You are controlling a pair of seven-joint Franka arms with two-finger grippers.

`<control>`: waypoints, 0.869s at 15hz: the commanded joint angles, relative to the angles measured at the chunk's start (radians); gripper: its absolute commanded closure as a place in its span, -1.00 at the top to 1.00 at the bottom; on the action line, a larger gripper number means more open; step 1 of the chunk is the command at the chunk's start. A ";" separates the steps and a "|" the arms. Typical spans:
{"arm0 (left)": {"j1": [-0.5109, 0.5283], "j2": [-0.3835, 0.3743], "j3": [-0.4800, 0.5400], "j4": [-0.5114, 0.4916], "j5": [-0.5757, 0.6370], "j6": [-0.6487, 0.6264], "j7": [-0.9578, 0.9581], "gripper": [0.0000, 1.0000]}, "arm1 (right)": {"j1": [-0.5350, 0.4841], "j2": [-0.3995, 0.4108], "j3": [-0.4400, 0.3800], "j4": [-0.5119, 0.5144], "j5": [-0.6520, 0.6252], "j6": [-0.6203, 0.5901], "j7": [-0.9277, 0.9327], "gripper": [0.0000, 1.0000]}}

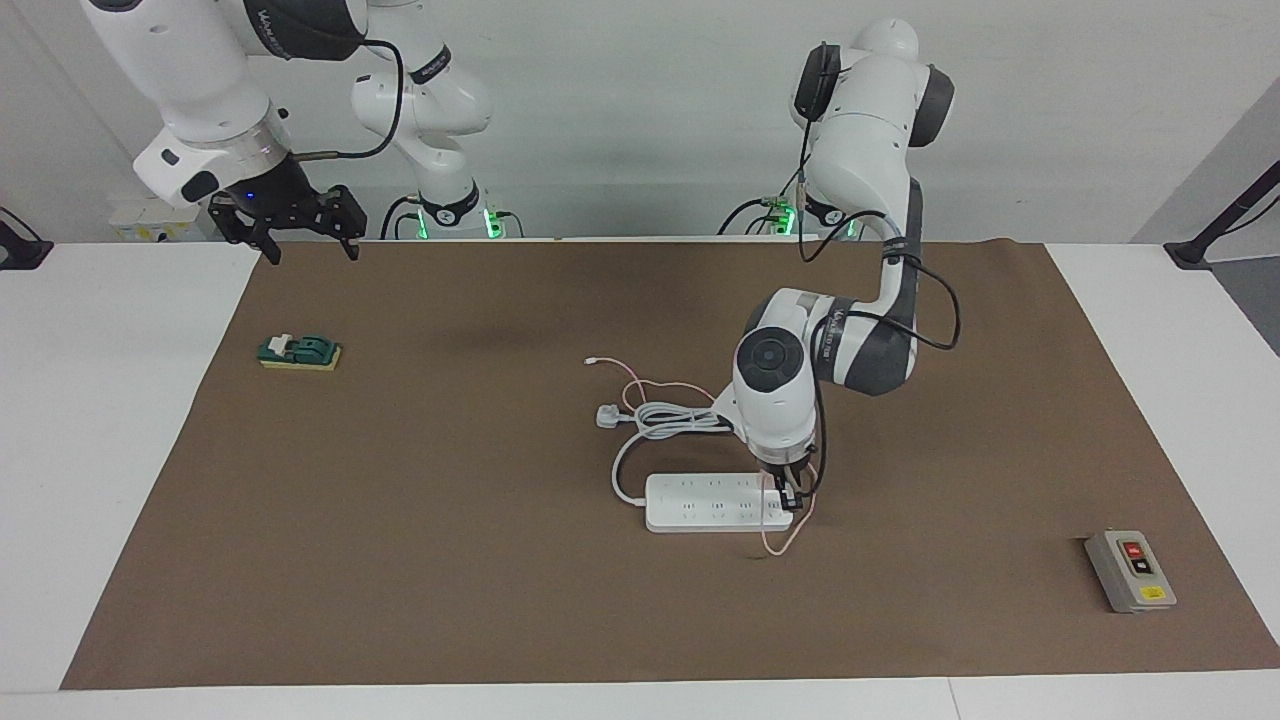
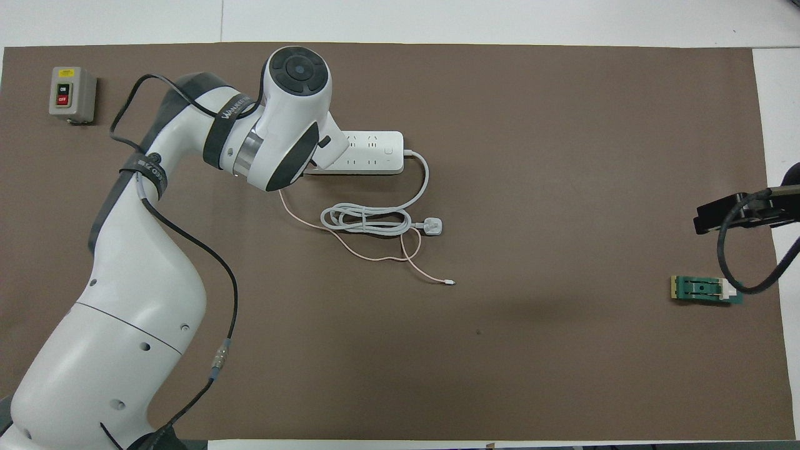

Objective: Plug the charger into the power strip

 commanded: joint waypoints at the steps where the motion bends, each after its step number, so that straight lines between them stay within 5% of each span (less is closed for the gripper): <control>1: 0.067 -0.114 -0.011 -0.057 -0.108 0.008 -0.003 1.00 | -0.009 -0.007 0.002 -0.001 0.016 -0.011 -0.016 1.00; 6: 0.147 -0.283 -0.008 -0.062 -0.184 -0.024 -0.004 1.00 | -0.011 -0.007 0.002 -0.001 0.016 -0.011 -0.016 1.00; 10: 0.259 -0.435 -0.005 -0.062 -0.237 -0.244 -0.036 1.00 | -0.011 -0.007 0.002 -0.001 0.016 -0.011 -0.016 1.00; 13: 0.315 -0.530 -0.005 -0.074 -0.238 -0.407 -0.241 1.00 | -0.011 -0.007 0.002 -0.001 0.016 -0.011 -0.016 1.00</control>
